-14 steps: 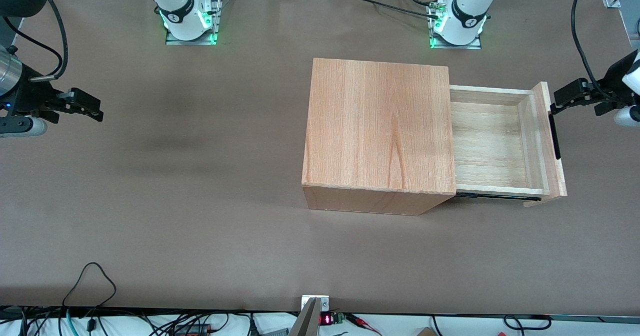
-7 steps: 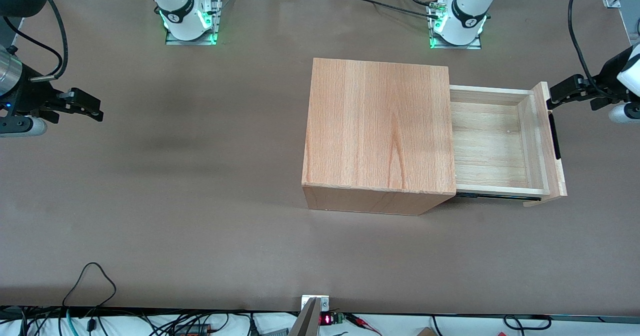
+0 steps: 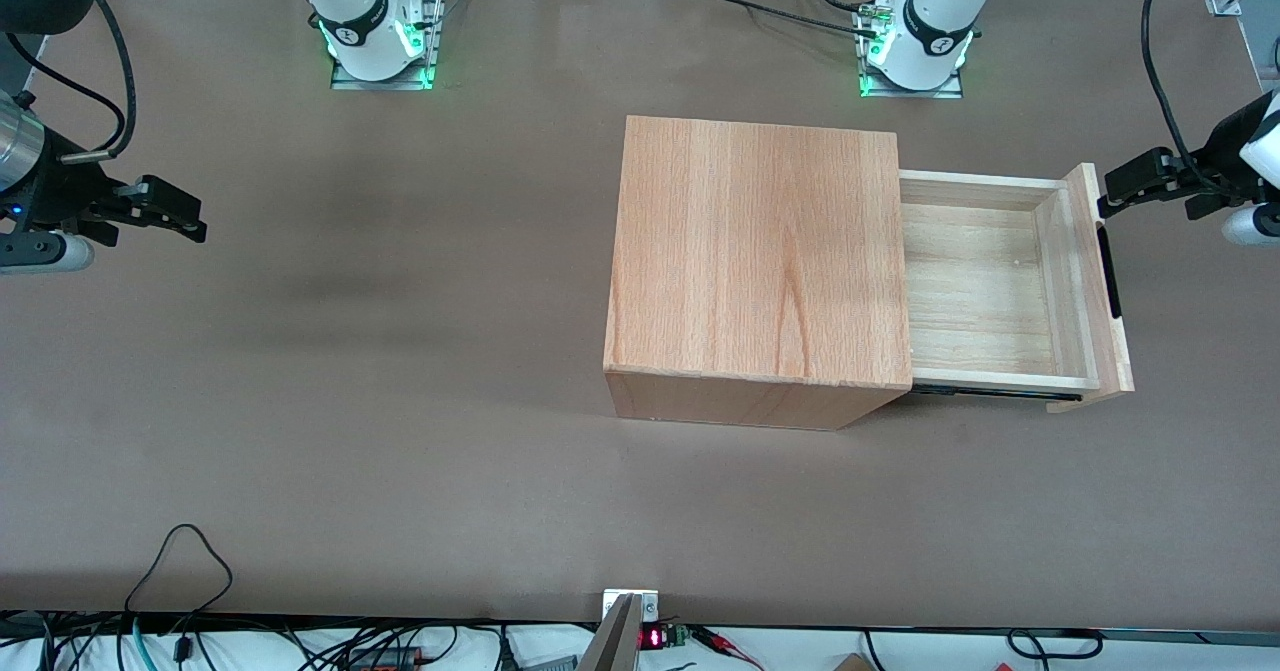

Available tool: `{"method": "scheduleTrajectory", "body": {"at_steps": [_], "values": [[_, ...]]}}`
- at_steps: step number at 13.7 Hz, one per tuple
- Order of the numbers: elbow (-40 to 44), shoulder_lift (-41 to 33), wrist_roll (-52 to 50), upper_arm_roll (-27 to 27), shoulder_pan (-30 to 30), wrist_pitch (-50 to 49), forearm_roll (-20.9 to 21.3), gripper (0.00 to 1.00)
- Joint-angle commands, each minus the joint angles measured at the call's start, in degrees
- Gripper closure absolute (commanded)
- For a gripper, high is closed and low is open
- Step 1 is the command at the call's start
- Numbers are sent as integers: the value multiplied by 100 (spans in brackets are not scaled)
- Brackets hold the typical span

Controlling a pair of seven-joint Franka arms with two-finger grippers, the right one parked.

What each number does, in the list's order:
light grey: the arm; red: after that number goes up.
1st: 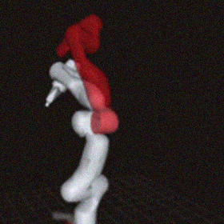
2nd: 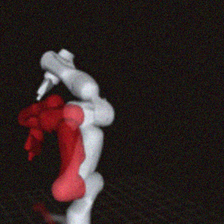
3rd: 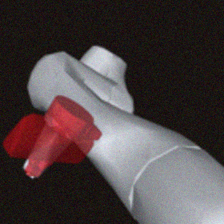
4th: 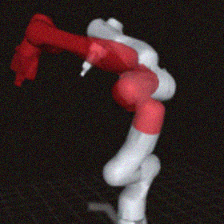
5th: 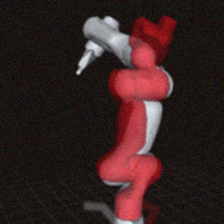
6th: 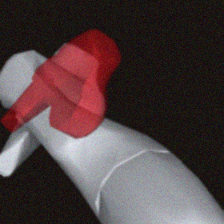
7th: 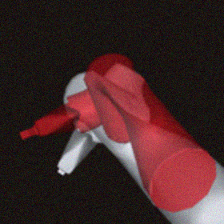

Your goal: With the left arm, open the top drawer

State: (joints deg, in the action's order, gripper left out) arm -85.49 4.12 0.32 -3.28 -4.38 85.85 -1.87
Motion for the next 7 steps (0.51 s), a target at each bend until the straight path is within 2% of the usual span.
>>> {"method": "scheduleTrajectory", "body": {"at_steps": [1, 7], "values": [[-318, -315, -85, -111, -10, 2, 108, 0], [-732, -606, -85, -129, -10, 301, 108, 0]]}}
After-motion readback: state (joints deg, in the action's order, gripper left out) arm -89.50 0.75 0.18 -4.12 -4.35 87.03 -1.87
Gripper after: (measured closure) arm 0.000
